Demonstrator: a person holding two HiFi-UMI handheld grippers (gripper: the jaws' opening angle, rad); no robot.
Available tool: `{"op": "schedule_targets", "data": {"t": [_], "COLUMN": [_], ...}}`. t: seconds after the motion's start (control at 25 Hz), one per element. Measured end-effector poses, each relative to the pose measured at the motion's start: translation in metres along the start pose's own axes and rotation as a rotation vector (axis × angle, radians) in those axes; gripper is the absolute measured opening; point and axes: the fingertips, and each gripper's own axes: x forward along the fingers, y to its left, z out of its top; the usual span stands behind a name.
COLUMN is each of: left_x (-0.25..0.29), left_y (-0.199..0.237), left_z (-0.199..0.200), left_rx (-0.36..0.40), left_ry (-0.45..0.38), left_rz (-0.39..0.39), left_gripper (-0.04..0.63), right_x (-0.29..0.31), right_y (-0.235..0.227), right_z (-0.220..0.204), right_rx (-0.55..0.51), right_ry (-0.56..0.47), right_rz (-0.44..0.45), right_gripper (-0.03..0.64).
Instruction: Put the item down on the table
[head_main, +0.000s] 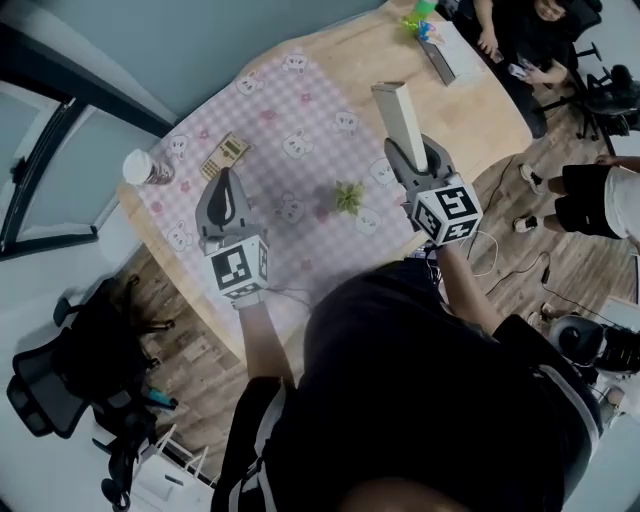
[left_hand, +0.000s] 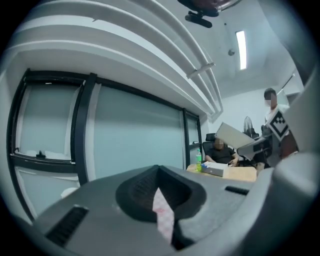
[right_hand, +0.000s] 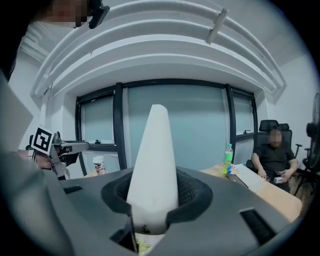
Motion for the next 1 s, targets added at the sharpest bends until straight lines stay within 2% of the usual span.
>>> {"op": "schedule_targets", "data": {"t": [0.16, 0.36, 0.6, 0.84, 1.0], "left_x": [0.002, -0.005, -0.012, -0.018, -0.019], "left_y": [-0.004, 0.012, 0.016, 0.02, 0.016], "left_z": [0.005, 0.009, 0.01, 0.011, 0.009], "left_rx": [0.02, -0.042, -0.017, -0.054, -0.057], "left_ry": [-0.004, -0.003, -0.008, -0.024, -0.017], "left_rz": [0.065, 0.136, 0.167, 0.173, 0.168], "left_gripper": [0.0, 0.0, 0.0, 0.0, 0.0], "right_x": [0.003, -0.004, 0.012, 0.029, 0.055], "right_y": [-0.024, -0.04, -0.046, -0.041, -0.046], "right_z": [0.001, -0.003, -0.01, -0.047, -0.1], "right_rx": [0.016, 0.057, 0.042, 0.031, 0.043], "right_ry": [-0.029, -0.038, -0.02, 0.054, 0.15], "right_rz": [0.013, 0.02, 0.017, 0.018, 0.001], "right_gripper": [0.149, 0.149, 0.149, 0.149, 0.149]}}
